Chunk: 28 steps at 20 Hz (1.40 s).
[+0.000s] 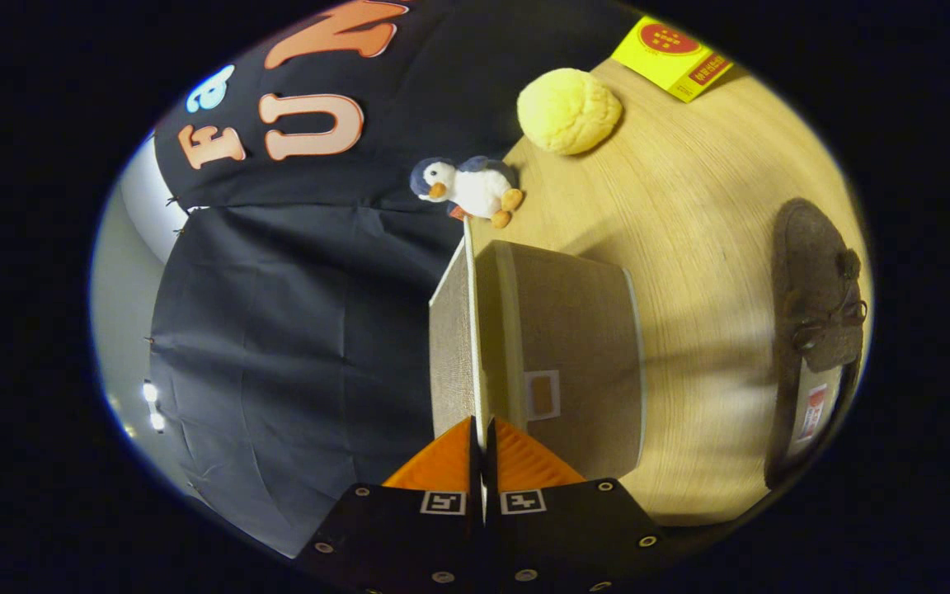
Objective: Open the storage box then place both shoes into the box .Put the left shoe in first, then the right shoe, with the right side of both shoes facing outward in a uniform manner.
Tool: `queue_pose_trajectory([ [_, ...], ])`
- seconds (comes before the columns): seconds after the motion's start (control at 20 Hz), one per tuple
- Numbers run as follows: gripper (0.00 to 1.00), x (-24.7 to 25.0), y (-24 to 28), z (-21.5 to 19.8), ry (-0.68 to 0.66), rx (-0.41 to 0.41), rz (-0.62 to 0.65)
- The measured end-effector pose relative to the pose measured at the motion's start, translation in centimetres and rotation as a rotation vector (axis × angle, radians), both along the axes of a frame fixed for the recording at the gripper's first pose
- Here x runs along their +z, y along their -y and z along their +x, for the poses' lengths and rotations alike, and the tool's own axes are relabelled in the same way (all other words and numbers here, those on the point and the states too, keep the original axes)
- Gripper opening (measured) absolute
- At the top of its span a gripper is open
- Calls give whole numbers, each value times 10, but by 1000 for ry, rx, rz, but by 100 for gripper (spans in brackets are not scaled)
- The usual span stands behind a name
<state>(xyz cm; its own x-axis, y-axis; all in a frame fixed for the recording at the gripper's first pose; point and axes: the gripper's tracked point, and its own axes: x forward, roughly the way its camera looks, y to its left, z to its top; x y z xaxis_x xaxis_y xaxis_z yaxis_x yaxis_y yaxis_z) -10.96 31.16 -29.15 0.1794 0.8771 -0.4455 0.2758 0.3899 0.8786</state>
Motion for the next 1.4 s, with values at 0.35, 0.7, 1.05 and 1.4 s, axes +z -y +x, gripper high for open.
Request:
queue_pose_trajectory([
  [0.35, 2, 82, -41, 33, 152, 47, 95],
  [0.7, 3, 125, -101, 48, 246, 117, 160],
  [1.05, 5, 136, -167, 48, 250, 117, 150],
  [1.4, 12, 128, -232, 35, 282, 174, 106],
])
